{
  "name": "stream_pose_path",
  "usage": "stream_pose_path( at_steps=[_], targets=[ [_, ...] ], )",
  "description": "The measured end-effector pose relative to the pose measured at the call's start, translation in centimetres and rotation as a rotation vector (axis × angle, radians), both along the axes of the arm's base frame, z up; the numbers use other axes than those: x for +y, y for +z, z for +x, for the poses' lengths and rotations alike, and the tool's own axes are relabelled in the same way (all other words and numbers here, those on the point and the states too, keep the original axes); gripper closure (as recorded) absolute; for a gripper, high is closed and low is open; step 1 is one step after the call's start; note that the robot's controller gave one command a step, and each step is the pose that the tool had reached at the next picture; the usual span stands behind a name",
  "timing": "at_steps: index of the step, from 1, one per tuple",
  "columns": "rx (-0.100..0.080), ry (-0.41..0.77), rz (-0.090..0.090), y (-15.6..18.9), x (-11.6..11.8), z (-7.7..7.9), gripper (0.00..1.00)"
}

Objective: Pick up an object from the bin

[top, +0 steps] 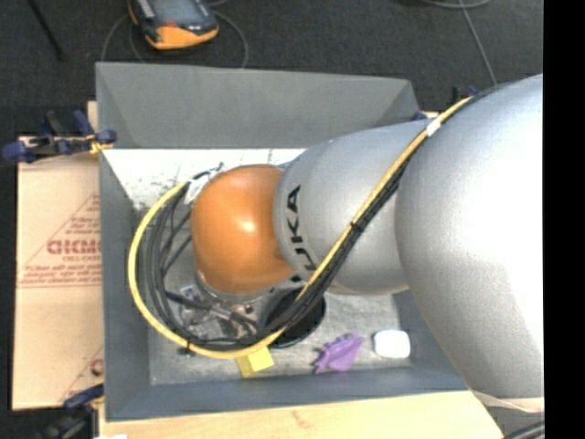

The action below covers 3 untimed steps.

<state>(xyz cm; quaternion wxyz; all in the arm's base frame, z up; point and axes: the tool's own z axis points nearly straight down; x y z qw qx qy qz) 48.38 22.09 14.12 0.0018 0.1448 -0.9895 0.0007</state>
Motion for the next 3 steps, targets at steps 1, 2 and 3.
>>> stream_pose_path(
  at_steps=[1, 2, 3],
  targets=[
    [-0.011, -0.001, 0.004, 4.2, -0.4, 0.1, 1.0],
    [-0.007, 0.035, 0.005, 2.8, -1.8, -0.3, 1.0],
    [-0.004, -0.06, 0.001, 2.9, -2.8, 0.6, 1.0]
  ],
)
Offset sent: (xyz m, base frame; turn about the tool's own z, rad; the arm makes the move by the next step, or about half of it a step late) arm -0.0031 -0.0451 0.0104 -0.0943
